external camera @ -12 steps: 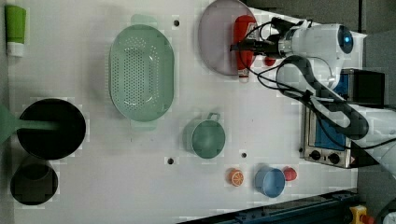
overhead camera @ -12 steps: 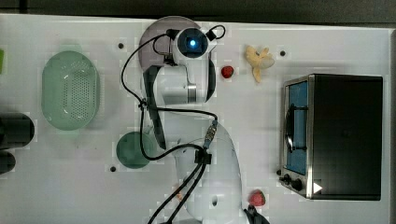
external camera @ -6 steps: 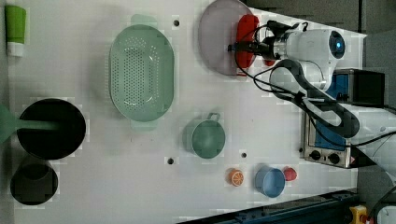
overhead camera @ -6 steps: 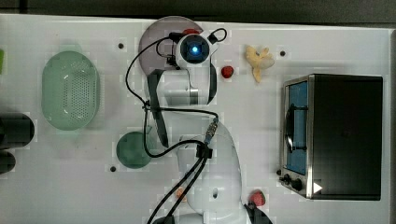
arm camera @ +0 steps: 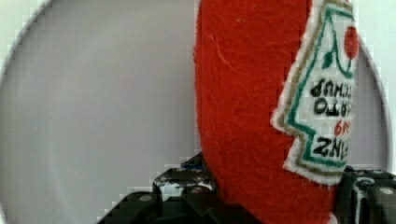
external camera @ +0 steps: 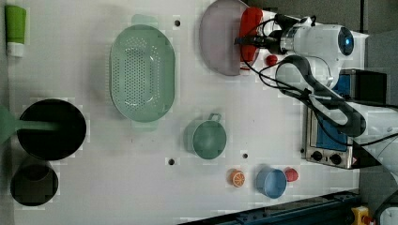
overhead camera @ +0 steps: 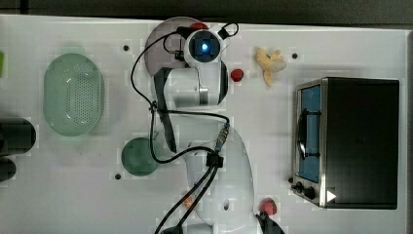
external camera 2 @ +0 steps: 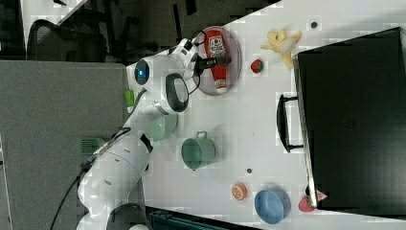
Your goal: Pick ketchup from plate and place it on table.
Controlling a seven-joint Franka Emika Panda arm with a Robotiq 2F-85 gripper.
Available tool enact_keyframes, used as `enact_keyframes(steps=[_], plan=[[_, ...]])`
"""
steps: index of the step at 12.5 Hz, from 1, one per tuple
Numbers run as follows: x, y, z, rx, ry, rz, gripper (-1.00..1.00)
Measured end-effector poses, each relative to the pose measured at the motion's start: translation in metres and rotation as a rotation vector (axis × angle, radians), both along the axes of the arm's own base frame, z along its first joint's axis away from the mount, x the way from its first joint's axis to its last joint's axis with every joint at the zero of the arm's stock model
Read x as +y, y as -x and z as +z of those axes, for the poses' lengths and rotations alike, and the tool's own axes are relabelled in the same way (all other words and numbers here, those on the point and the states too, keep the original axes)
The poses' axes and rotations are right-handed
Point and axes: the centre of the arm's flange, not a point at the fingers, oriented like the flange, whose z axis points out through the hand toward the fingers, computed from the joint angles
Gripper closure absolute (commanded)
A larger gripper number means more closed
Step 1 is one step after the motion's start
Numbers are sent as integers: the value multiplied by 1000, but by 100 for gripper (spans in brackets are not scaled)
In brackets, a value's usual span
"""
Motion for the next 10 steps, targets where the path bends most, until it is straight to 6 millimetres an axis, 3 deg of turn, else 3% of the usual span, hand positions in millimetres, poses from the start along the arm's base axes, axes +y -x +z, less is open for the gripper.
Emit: enact_keyframes(steps=[5,8,10], plan=[[6,0,30,107,13,6,-24],[6,7,86,213,-35,-42,-24],[2,13,143,257,-31,-43,-24]])
